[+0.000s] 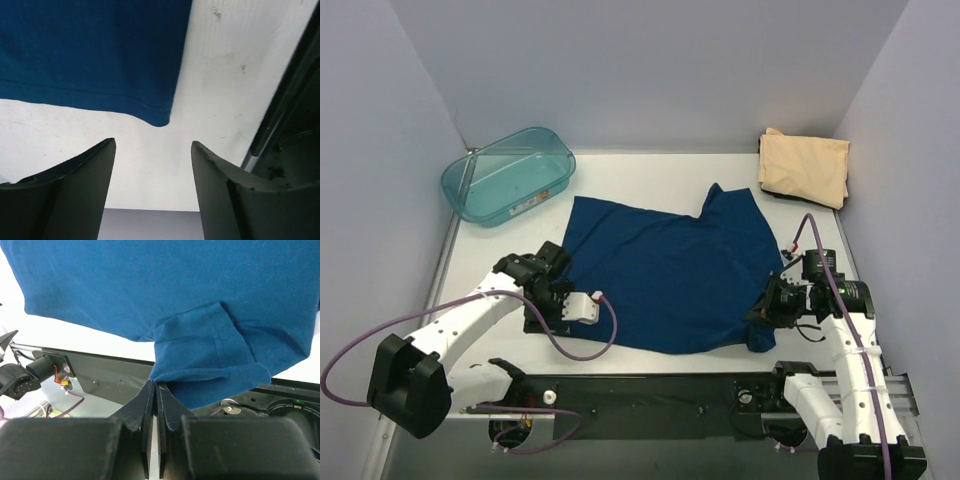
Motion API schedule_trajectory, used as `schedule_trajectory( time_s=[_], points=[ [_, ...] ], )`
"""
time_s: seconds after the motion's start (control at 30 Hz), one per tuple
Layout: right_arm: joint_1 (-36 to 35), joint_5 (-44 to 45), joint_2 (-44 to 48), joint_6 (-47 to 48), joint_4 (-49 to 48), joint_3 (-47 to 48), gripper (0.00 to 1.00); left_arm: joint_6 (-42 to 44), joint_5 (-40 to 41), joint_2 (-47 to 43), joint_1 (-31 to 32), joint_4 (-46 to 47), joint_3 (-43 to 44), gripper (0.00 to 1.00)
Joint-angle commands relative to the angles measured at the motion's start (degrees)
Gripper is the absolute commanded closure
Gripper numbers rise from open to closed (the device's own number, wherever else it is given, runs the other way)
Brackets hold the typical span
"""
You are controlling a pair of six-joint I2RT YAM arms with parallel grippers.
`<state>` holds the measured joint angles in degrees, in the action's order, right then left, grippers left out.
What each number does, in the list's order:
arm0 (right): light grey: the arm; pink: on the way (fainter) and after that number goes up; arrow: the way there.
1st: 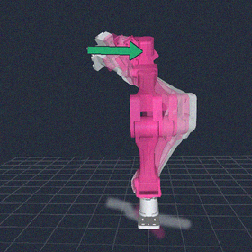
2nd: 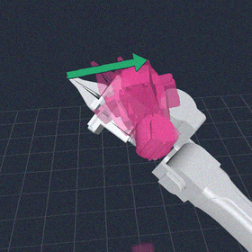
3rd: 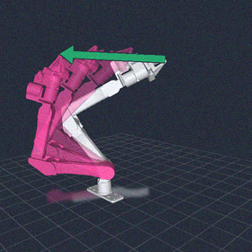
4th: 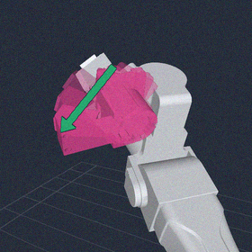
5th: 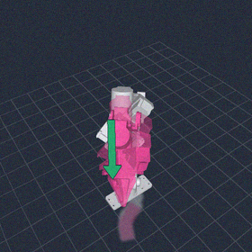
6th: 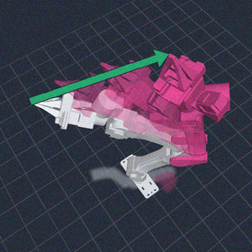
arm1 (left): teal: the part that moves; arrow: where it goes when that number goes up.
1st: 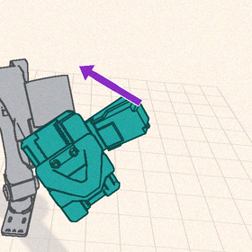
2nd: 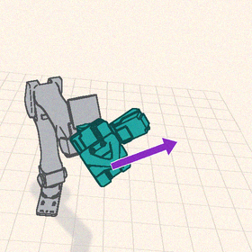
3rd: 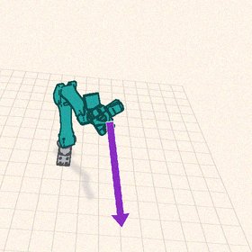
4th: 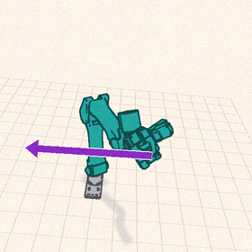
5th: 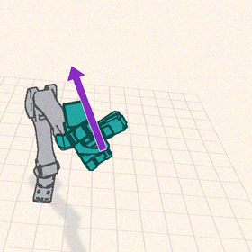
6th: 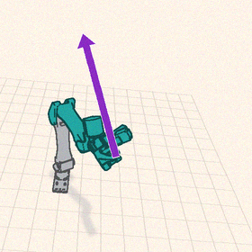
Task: Fold and stack the t-shirts
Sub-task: Flatten out the tshirt, then fold the flattened tshirt in 1/3 of the way
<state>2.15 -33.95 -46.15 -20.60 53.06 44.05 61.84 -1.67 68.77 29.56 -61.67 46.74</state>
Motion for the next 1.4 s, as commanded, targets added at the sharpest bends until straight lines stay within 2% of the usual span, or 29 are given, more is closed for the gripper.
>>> schedule_trajectory(
  time_s=[0.0, 0.13, 0.3, 0.43, 0.47, 0.5, 0.53, 0.57, 0.6, 0.73, 0.9, 1.07, 1.23, 1.37],
  points=[
    [-0.2, 3.6, -1.0, 0.8, 4.8, 3.1, 1.00, -1.4, -6.5, -1.4, 0.1, -3.9, -0.2, 0.34],
    [-0.3, 5.9, -1.6, 1.4, 7.0, 3.8, 1.00, -2.0, -3.5, -1.5, 0.7, 1.7, -5.2, 0.42],
    [-0.1, 6.3, -1.7, 2.0, 7.1, 4.3, 1.00, -2.6, 1.2, -1.3, 2.4, 13.0, -10.4, 0.42],
    [-0.2, 7.1, -1.9, 1.5, 7.5, 4.6, 1.00, -2.6, 2.6, -0.1, 3.7, 16.2, -13.2, 0.42],
    [-0.1, 8.4, -1.8, 1.3, 7.5, 4.7, 1.00, -2.6, 3.2, 0.1, 3.8, 17.6, -14.1, 0.45],
    [0.0, 9.0, -1.7, 1.3, 7.6, 4.6, 1.00, -2.7, 4.6, 0.3, 3.8, 19.8, -15.4, 0.49],
    [0.1, 10.0, -1.8, 1.4, 7.7, 4.6, 1.00, -2.8, 5.3, 0.3, 3.7, 20.5, -15.9, 0.62],
    [0.2, 10.3, -1.8, 1.5, 7.9, 4.5, 1.00, -3.5, 6.2, 0.4, 3.8, 21.6, -16.2, 0.77],
    [0.5, 10.6, -1.8, 1.6, 7.9, 4.4, 1.00, -4.0, 6.6, 0.0, 3.7, 21.5, -16.2, 1.00],
    [1.5, 11.5, -2.0, 2.2, 7.9, 4.9, 1.00, -5.7, 6.5, -2.6, 3.0, 14.5, -12.8, 1.00],
    [4.3, 14.0, -6.7, 5.3, 1.3, 5.6, 1.00, -7.0, 4.5, -1.7, 0.1, 14.9, -2.8, 1.00],
    [5.1, 12.6, -15.1, 5.8, -8.0, 6.7, 1.00, -8.0, 4.5, 7.2, -1.6, 17.0, 6.8, 1.00],
    [5.8, 15.3, -26.3, 9.6, -8.8, 13.0, 1.00, -8.0, 5.4, 16.8, -5.3, 19.4, 13.6, 1.00],
    [6.7, 15.9, -31.7, 13.9, -9.5, 17.1, 1.00, -9.3, 5.4, 22.6, -6.5, 21.0, 19.4, 1.00]
  ],
)
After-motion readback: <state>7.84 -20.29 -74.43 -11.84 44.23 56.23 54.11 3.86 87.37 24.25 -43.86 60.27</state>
